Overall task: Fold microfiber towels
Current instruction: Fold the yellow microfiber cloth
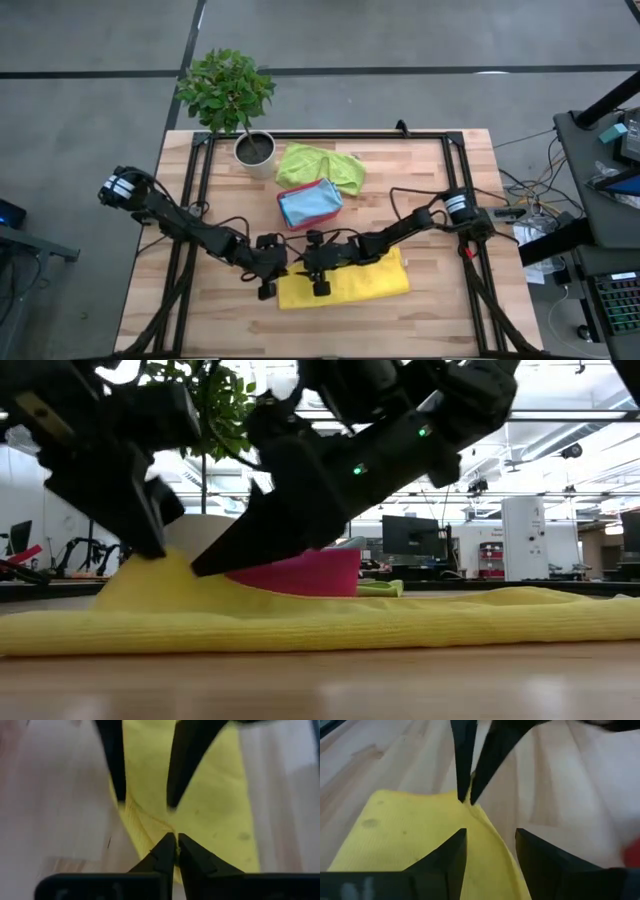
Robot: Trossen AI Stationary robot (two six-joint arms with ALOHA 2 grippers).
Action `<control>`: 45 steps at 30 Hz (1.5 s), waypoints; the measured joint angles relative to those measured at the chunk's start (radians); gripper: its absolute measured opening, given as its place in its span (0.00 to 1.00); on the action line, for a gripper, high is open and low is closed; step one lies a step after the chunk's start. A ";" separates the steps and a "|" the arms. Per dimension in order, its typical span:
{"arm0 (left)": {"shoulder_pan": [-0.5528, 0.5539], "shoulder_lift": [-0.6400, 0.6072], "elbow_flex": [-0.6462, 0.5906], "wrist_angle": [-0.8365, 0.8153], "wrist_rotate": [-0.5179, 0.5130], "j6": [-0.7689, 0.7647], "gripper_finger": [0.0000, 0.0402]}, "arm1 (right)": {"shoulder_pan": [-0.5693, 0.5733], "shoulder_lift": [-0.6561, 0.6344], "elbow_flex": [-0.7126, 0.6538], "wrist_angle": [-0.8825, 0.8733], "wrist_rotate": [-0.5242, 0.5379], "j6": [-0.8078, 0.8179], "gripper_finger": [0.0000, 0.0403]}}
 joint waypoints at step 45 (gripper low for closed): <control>-0.015 -0.004 -0.071 -0.075 -0.160 -0.156 0.13 | 0.089 0.013 0.076 -0.223 -0.250 0.034 0.02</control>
